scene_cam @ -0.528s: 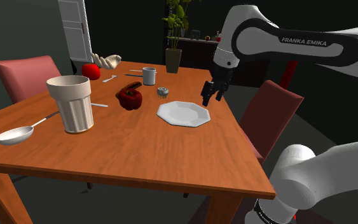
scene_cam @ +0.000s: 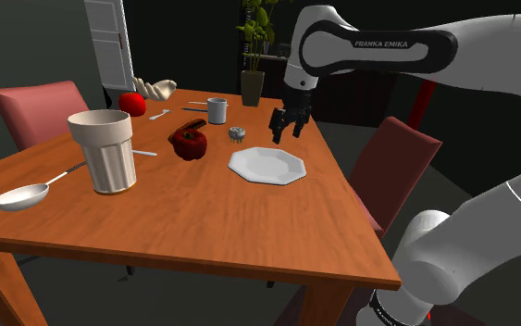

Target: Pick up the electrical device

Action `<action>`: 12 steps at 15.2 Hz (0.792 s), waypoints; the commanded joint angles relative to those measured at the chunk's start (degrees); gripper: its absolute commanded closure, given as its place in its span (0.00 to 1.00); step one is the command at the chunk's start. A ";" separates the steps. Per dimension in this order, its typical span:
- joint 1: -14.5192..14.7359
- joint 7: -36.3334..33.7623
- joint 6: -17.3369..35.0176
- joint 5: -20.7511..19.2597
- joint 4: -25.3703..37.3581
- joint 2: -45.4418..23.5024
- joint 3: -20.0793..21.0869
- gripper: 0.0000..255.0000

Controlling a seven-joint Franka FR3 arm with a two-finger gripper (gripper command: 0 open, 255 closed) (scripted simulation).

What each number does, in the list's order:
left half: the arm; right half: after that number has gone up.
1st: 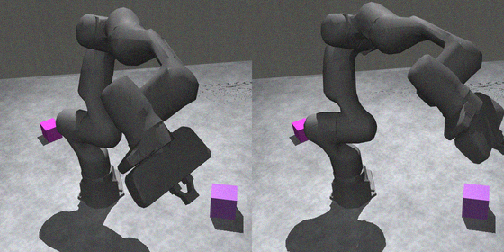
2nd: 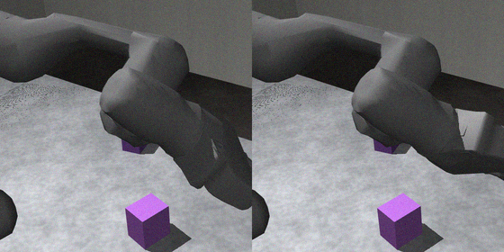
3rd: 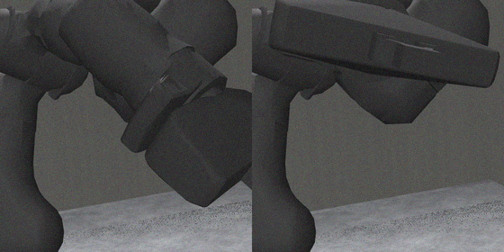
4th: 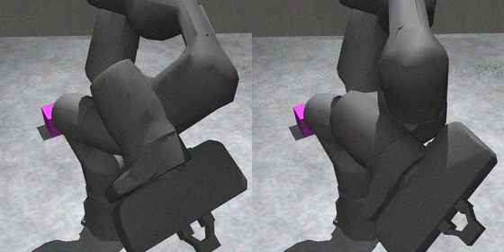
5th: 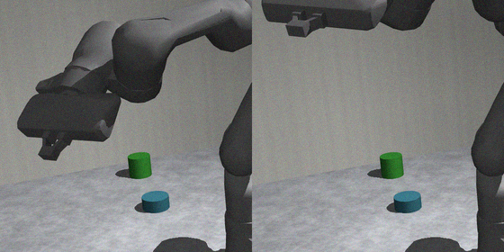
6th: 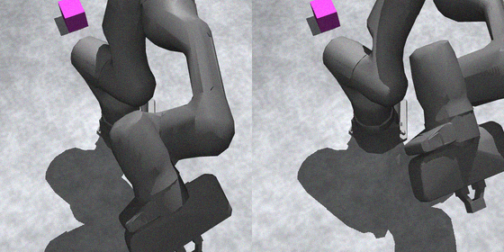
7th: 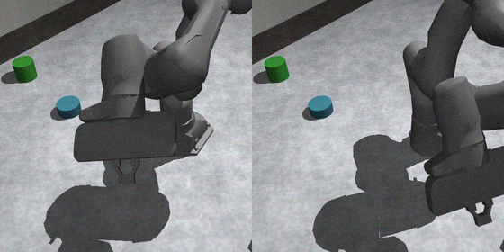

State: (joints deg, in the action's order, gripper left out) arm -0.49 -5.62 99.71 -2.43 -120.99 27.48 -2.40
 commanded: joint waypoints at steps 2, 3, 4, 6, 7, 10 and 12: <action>0.01 0.39 0.11 0.38 6.12 -7.31 -0.49 0.00; 0.01 0.53 -0.10 0.54 8.56 -9.88 -0.65 0.00; -0.01 0.69 -0.40 0.72 11.09 -12.45 -0.79 0.00; -0.05 1.01 -1.24 1.13 16.45 -17.65 -1.09 0.00; -0.09 1.17 -1.80 1.35 19.29 -20.28 -1.24 0.00; -0.32 1.67 -4.04 2.11 28.64 -28.41 -1.60 0.00; -0.56 2.00 -6.09 2.68 35.73 -34.14 -1.81 0.00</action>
State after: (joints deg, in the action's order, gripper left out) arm -0.99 -3.70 94.62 -0.04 -88.97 -3.58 -4.15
